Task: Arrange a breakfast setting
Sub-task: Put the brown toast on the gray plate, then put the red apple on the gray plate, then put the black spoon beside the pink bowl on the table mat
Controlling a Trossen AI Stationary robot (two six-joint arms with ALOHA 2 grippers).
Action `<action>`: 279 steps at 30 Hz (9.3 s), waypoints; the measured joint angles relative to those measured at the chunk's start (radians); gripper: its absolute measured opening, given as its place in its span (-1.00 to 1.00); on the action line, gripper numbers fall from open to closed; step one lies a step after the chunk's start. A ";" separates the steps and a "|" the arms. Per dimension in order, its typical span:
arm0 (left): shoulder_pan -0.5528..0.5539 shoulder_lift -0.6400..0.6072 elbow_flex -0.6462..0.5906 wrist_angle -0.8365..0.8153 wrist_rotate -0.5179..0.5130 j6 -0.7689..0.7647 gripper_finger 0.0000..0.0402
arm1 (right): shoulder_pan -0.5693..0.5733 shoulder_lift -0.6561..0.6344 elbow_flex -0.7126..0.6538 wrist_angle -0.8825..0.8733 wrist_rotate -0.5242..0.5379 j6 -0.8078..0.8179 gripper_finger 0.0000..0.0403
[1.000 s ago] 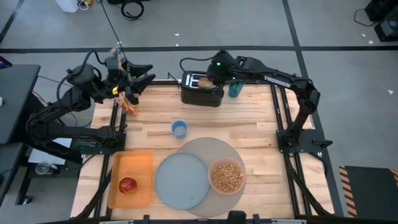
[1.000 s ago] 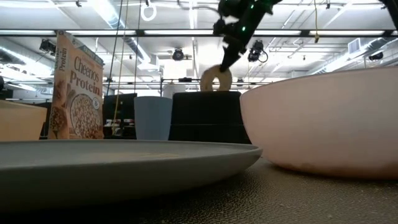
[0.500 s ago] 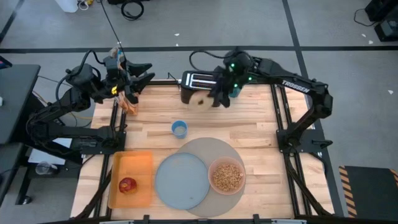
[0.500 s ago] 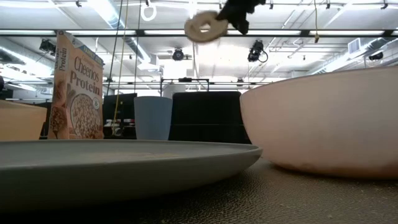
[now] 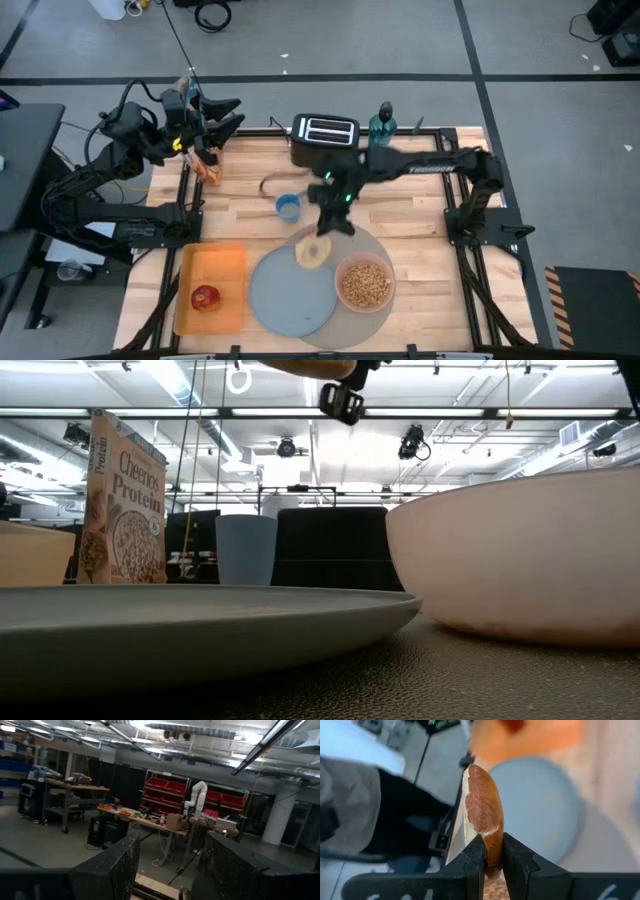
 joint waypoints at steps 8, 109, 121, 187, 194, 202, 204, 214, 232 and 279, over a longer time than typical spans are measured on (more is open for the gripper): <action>0.000 -0.002 0.000 0.069 0.107 -0.015 0.15 | 0.132 0.171 0.000 0.082 -0.054 0.085 -0.70; -1.519 0.433 -0.255 -0.934 -0.063 -0.619 -0.23 | -0.037 -0.292 0.001 -0.156 0.704 0.205 -0.25; -1.522 0.481 -0.256 -0.944 -0.068 -0.661 -0.48 | -0.037 -0.292 0.001 -0.143 0.704 0.213 -0.25; -0.827 0.735 -0.057 -0.729 0.110 -0.171 -0.91 | -0.043 -0.556 0.000 -0.323 0.665 0.063 -0.25; -0.830 0.739 -0.055 -0.714 0.087 -0.237 -0.86 | -0.043 -0.611 0.000 -0.325 0.667 0.066 -0.25; -0.830 0.739 -0.055 -0.695 0.108 -0.248 -0.84 | -0.043 -0.613 0.000 -0.343 0.682 0.058 -0.25; -0.830 0.741 -0.057 -0.686 0.108 -0.266 -0.79 | -0.043 -0.611 0.000 -0.344 0.682 0.054 -0.25; -0.830 0.742 -0.057 -0.641 0.119 -0.348 -0.36 | -0.043 -0.601 0.000 -0.351 0.675 0.029 -0.25; -0.810 0.740 0.195 -0.725 0.039 -0.343 -0.10 | -0.049 -0.601 0.000 -0.355 0.681 0.004 -0.25; -0.222 0.176 -0.273 0.019 -0.043 -0.264 -0.26 | -1.061 -0.100 0.000 -0.233 0.209 -0.184 -0.23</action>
